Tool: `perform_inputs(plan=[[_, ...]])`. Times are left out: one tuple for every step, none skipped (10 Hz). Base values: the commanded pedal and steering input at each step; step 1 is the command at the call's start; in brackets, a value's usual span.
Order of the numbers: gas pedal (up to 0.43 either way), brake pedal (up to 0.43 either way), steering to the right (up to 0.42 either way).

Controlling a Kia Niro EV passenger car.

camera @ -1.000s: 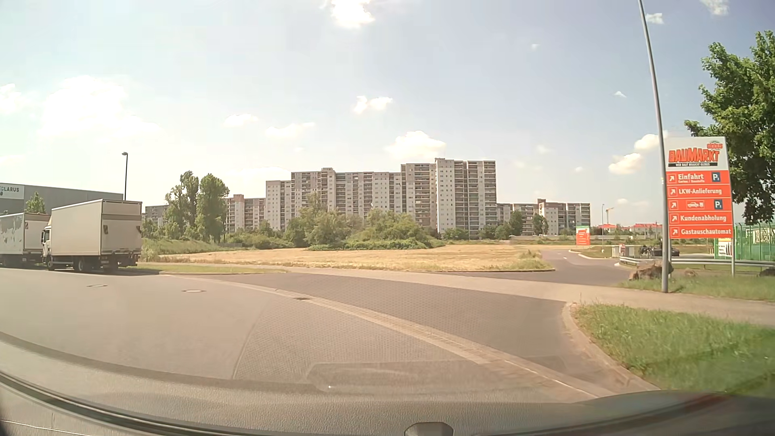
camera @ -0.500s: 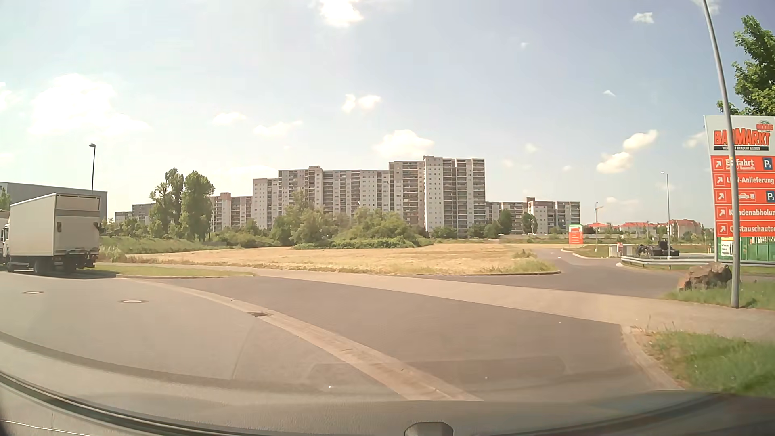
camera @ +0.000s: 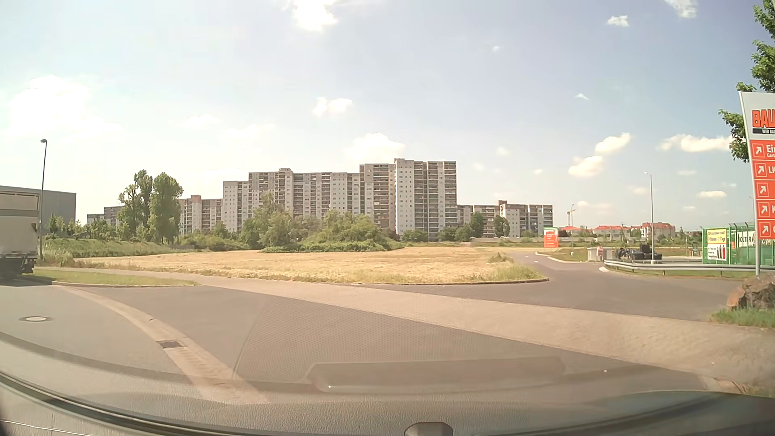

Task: Follow the waypoints while adhering to traffic rules and regulations

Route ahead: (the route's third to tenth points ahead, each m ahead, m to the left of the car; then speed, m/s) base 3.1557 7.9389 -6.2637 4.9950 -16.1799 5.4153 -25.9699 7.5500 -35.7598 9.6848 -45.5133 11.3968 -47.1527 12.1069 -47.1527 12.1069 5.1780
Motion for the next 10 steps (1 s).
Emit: perform_inputs(plan=[[0.0,0.0,0.101],[0.0,0.0,0.095],[0.0,0.0,0.078],[0.0,0.0,0.045],[0.0,0.0,0.015],[0.0,0.0,-0.036],[0.0,0.0,-0.091],[0.0,0.043,-0.175],[0.0,0.073,-0.265],[0.0,0.079,-0.341]])
